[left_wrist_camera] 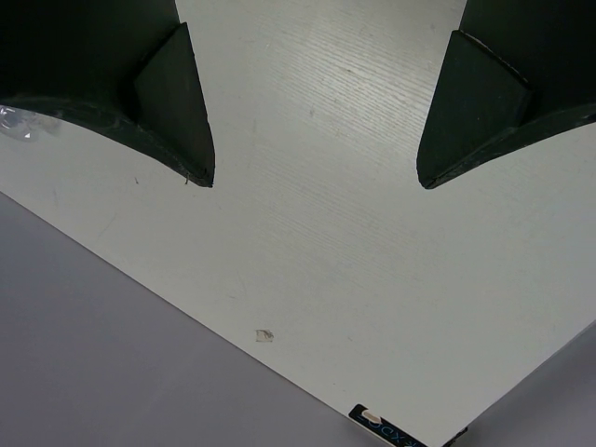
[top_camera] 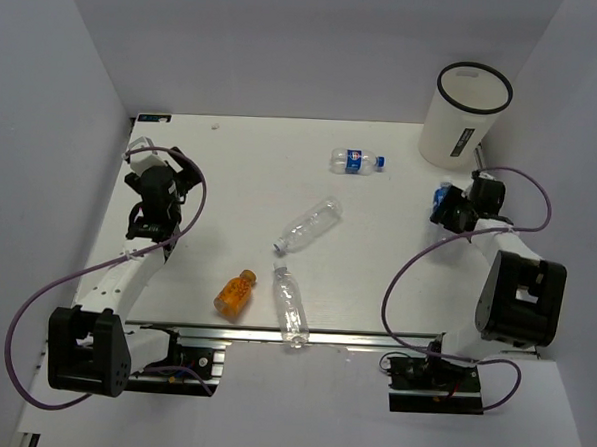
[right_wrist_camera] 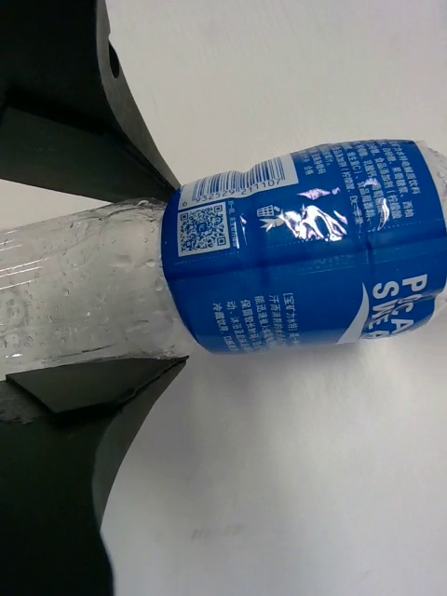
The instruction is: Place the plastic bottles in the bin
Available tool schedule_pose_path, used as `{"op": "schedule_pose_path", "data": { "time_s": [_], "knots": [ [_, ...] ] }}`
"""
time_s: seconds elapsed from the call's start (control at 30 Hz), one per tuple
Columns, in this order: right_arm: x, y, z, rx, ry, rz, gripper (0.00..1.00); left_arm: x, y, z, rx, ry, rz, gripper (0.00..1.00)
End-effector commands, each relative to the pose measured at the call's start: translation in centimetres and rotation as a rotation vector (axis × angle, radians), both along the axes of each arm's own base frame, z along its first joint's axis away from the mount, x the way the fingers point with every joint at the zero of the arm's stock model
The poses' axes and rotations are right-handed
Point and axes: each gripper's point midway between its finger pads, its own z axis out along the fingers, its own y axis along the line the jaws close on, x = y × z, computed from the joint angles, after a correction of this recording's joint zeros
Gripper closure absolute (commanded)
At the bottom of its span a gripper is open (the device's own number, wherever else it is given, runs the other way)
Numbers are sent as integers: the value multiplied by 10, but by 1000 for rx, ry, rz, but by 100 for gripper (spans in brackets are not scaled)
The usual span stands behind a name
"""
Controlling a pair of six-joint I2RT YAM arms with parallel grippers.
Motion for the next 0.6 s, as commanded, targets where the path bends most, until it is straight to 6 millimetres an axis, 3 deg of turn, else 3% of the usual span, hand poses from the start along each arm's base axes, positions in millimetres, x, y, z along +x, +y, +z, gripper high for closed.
{"op": "schedule_pose_path", "data": {
  "time_s": [0.0,0.03,0.1,0.13,0.2,0.23,0.27,0.33,0.37,0.4,0.43,0.47,0.5,0.53,0.57],
  "knots": [
    [37,56,117,42,-344,267,82,2,4,8,-1,-19,23,2],
    [37,74,149,75,-438,358,82,2,5,7,-1,-16,30,2],
    [46,83,194,73,-568,423,79,1,8,6,3,-6,51,2],
    [55,85,236,57,-669,442,79,2,9,5,2,-1,57,2],
    [72,81,268,29,-733,436,77,2,9,4,3,6,58,2],
    [88,77,299,-4,-794,434,78,2,10,3,3,11,59,2],
    [97,73,315,-27,-832,425,79,2,9,2,4,14,58,2],
    [127,51,329,-81,-869,318,79,2,10,1,8,19,60,2],
    [136,42,358,-113,-930,271,76,2,10,1,8,19,63,2],
    [146,35,366,-134,-950,234,72,2,11,0,8,22,65,2],
    [168,19,351,-160,-923,165,69,1,11,0,8,23,65,2],
    [175,14,374,-180,-970,141,62,1,10,0,8,26,63,2],
    [185,8,373,-192,-969,117,58,1,10,0,8,27,62,2],
    [202,3,355,-196,-937,108,51,2,9,0,7,30,56,2],
    [208,0,368,-195,-974,89,38,3,8,-1,8,32,52,2]
  ]
}}
